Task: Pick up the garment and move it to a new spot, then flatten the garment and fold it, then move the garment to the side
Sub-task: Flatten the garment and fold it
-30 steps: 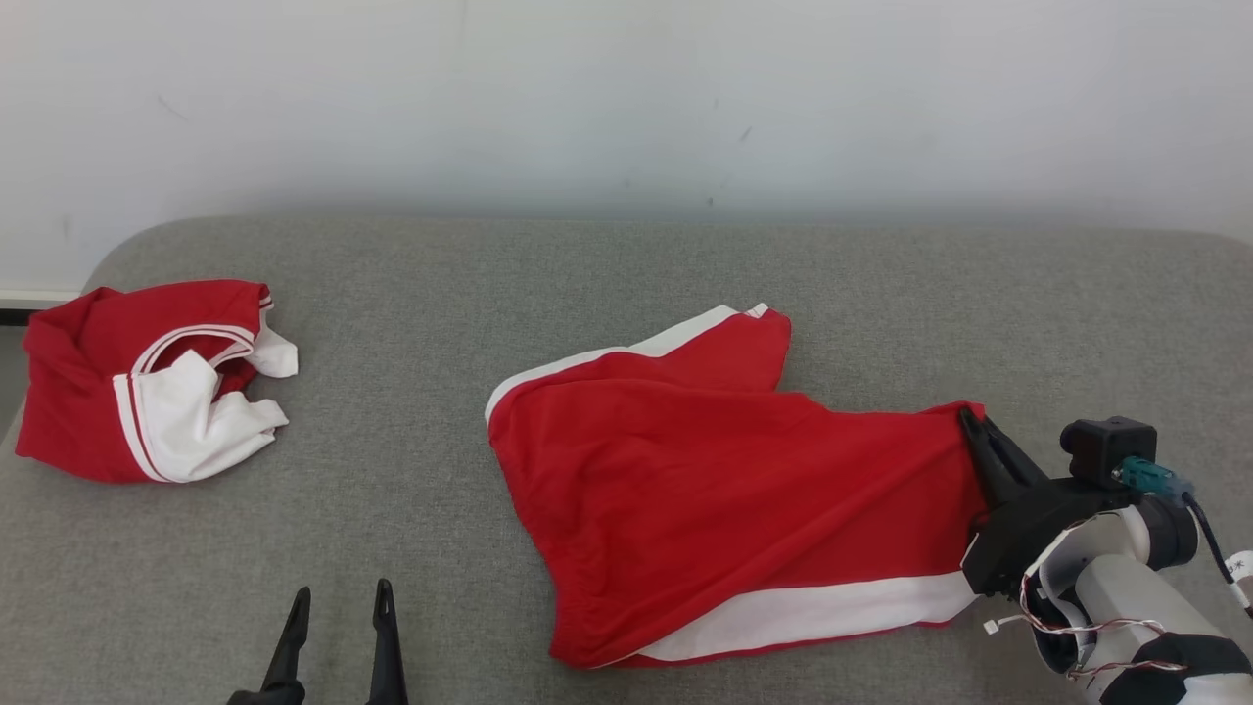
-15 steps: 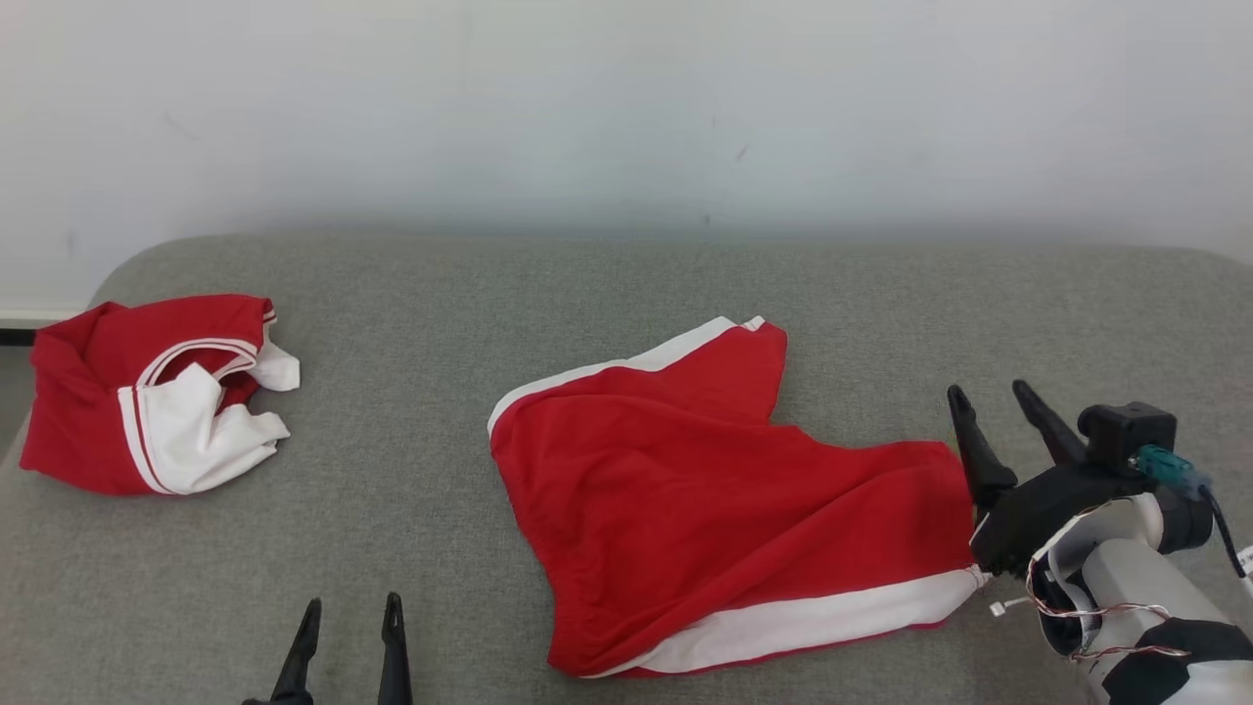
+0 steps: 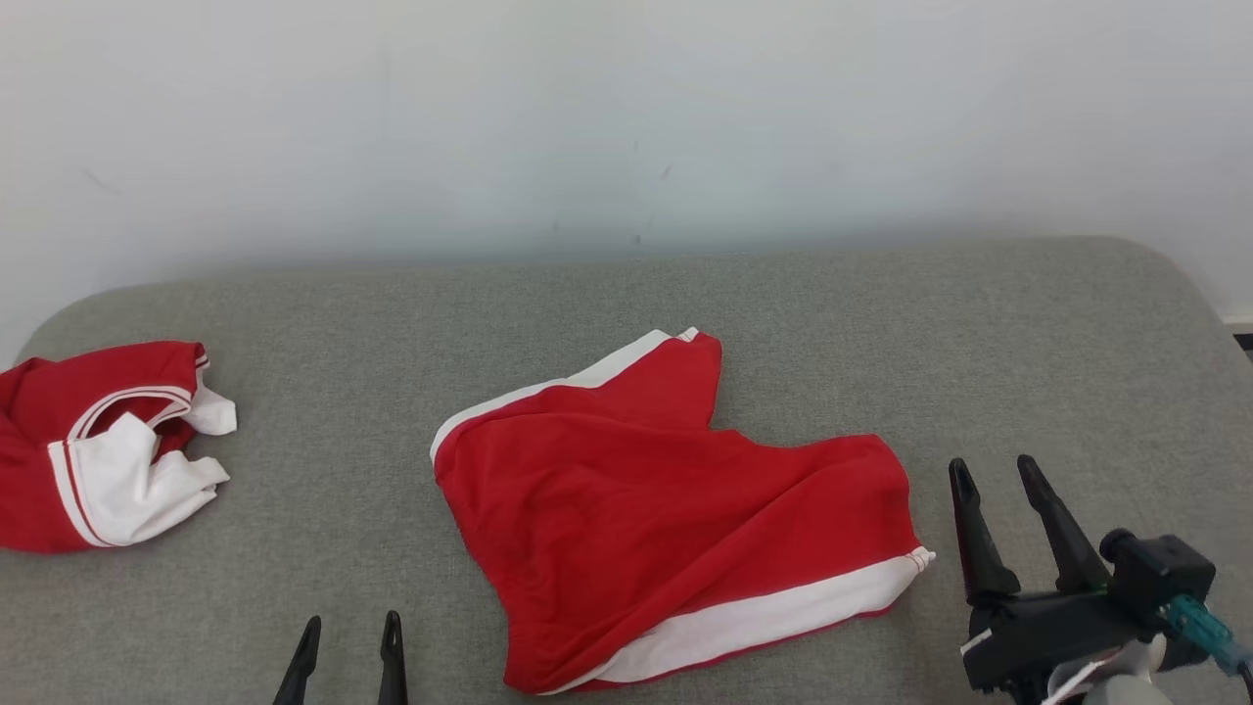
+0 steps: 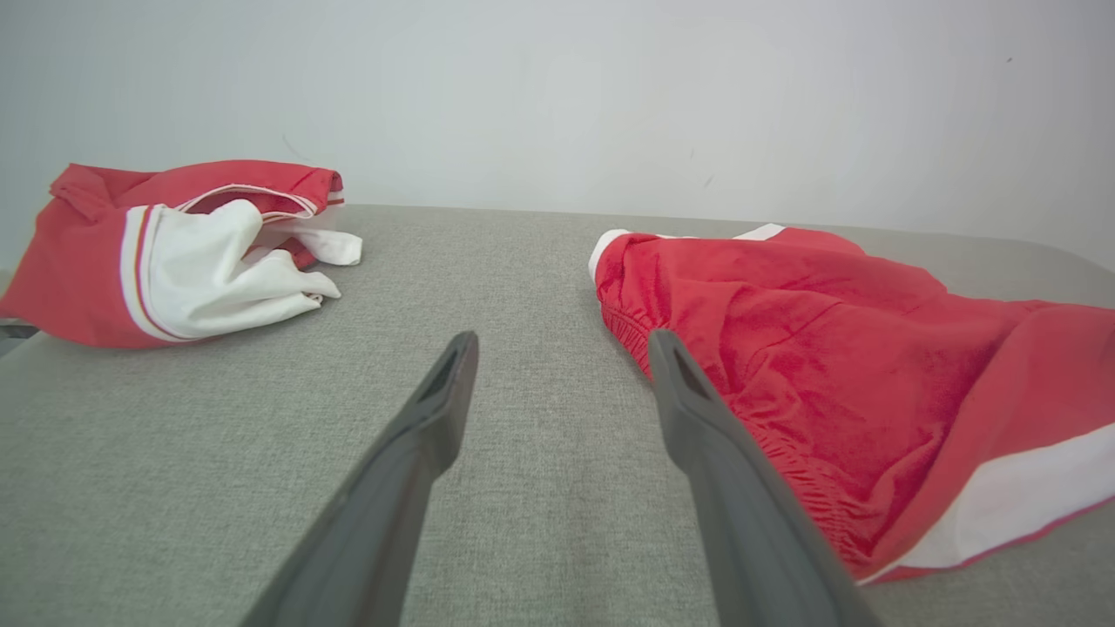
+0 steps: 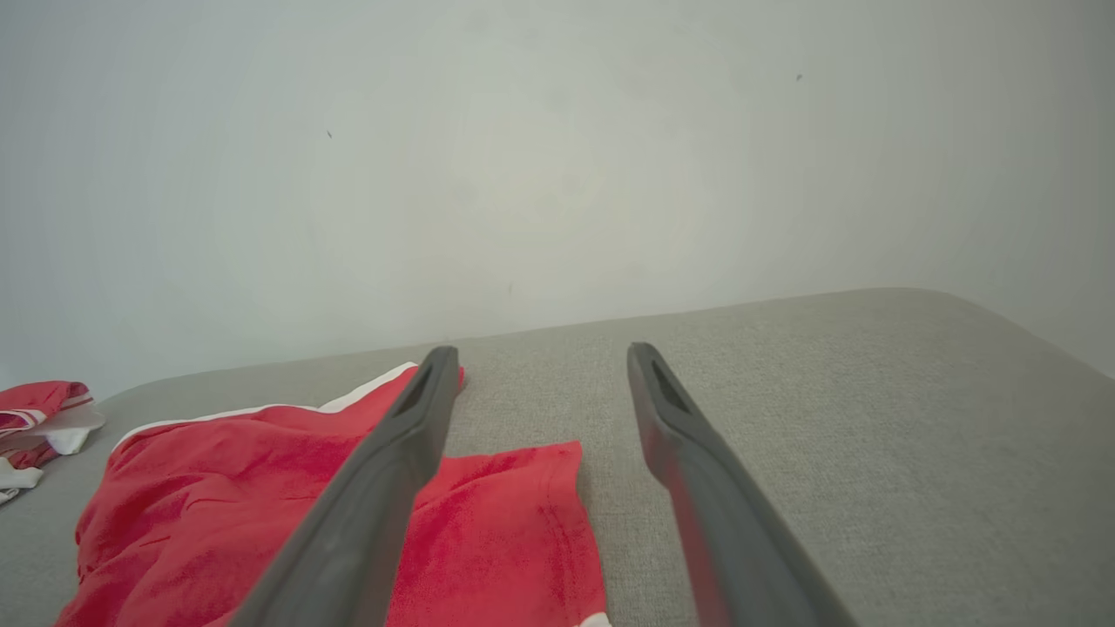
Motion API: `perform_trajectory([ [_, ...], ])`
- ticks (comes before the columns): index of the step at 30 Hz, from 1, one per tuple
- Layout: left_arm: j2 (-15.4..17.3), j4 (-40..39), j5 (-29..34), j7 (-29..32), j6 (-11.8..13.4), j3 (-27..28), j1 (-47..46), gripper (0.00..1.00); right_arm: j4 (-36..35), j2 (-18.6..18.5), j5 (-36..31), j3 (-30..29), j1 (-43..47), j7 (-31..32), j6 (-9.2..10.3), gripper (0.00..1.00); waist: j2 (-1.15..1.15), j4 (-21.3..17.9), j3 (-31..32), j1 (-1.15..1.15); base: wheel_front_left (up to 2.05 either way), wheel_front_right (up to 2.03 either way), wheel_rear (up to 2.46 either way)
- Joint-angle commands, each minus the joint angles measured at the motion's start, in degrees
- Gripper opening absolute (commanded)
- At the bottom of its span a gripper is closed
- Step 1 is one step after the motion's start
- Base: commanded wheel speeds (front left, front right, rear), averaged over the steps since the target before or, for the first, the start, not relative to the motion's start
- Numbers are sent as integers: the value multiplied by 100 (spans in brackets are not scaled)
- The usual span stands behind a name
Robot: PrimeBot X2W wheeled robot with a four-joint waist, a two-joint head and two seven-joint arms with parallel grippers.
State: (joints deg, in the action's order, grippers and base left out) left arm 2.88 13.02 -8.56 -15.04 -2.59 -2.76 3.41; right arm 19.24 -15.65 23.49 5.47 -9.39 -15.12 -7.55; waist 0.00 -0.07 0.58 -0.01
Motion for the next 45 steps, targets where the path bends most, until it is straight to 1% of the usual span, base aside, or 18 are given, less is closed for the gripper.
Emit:
perform_trajectory([
  [1,1,4,62,-20,-14,28,37,100,-121,57,-77,-35,137,-2,14,100,0,-57,7,1,0,0,0],
  [7,0,-5,88,-21,-18,66,-12,100,-798,463,-203,-315,856,-2,14,100,0,-132,7,1,0,0,0],
  [11,-1,24,109,-21,-61,72,12,100,-942,659,-288,-346,1133,-2,14,100,0,-185,2,1,0,0,0],
  [14,1,175,149,-21,-221,-47,-10,100,-956,708,-308,-302,1180,-2,14,100,0,-224,-3,1,0,0,0],
  [18,42,484,291,-21,-399,-399,-99,100,-917,698,-296,-246,1136,-2,14,100,0,-280,-12,1,0,0,0],
  [25,42,1006,237,-20,-477,-910,-305,100,-899,674,-260,-184,1051,-3,14,100,0,-384,-73,1,0,0,0],
  [31,57,1443,81,-21,-483,-1120,-486,100,-907,654,-239,-181,1024,-3,14,100,0,-484,-143,1,0,0,0],
  [32,61,1508,45,-21,-483,-1132,-533,73,-911,654,-235,-182,1014,-2,14,100,0,-497,-154,1,0,0,0],
  [33,61,1508,45,-21,-483,-1132,-533,73,-911,654,-235,-182,1014,-2,14,100,0,-497,-154,1,0,0,0],
  [34,66,1573,6,-21,-482,-1151,-584,45,-914,650,-232,-173,1003,-3,14,100,0,-518,-168,1,0,0,0],
  [35,74,1620,-12,-21,-483,-1187,-647,13,-918,645,-229,-175,989,-3,14,100,0,-536,-178,1,0,0,0],
  [36,81,1654,-20,-21,-483,-1230,-703,0,-928,640,-227,-173,979,-3,14,100,0,-555,-193,1,0,0,0],
  [45,259,1702,-232,-21,-485,-1425,-1265,0,-940,664,-229,-137,890,-2,14,100,0,-682,-348,1,0,0,0],
])
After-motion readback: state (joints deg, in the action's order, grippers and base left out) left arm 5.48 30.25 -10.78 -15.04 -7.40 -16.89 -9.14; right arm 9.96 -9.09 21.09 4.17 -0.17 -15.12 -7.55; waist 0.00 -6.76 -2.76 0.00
